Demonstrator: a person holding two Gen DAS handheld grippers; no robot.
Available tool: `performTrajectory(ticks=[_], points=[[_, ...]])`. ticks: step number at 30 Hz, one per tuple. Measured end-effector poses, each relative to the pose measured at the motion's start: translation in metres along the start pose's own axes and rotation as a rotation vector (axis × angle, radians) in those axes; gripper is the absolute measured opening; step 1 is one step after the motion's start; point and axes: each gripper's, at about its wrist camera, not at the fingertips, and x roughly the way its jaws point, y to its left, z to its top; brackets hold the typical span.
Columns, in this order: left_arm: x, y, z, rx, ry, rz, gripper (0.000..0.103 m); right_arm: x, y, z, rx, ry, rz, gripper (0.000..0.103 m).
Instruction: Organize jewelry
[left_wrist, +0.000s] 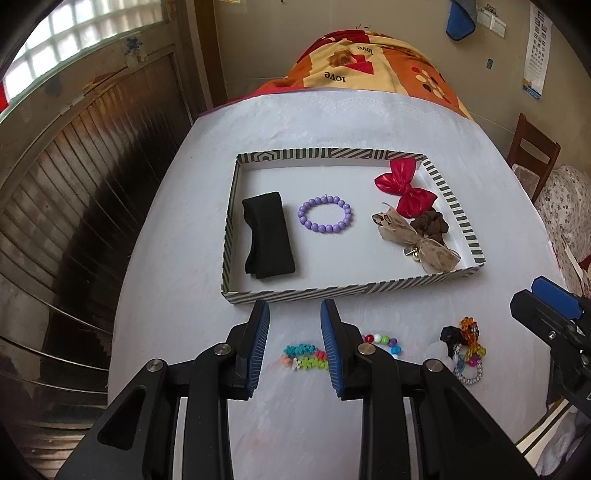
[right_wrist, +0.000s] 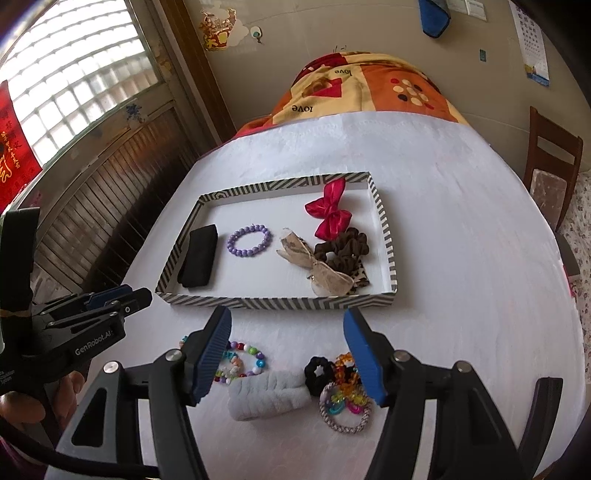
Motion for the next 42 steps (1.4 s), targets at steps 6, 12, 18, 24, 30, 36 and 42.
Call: performTrajectory(ticks=[6,12,18,24,30,36,42], points=[[-0.008,0.0,-0.005,0.003,-0.02,0.009,0.008,-0.006,0.008,-0.005,-0.017,-0.009,-0.007,0.068],[-0.011,0.002,-0.006,-0.002,-0.023,0.008,0.008,-0.008,0.013,-0.006,-0.032,-0.008,-0.011,0.069],[-0.012,0.002,-0.006,-0.005,-0.025,0.009,0.008,-0.009,0.014,-0.006,-0.037,-0.009,-0.012,0.069],[-0.013,0.003,-0.006,-0.008,-0.025,0.007,0.007,-0.009,0.016,-0.004,-0.045,-0.007,-0.013,0.069],[-0.012,0.002,-0.007,-0.004,-0.016,0.007,0.008,-0.009,0.016,-0.004,-0.044,-0.005,-0.015,0.07],[-0.009,0.0,-0.008,-0.001,-0.012,0.007,0.008,-0.008,0.014,-0.004,-0.041,0.004,-0.014,0.07],[-0.006,-0.003,-0.008,-0.001,-0.004,0.005,0.008,-0.007,0.01,-0.004,-0.035,0.004,-0.016,0.07]])
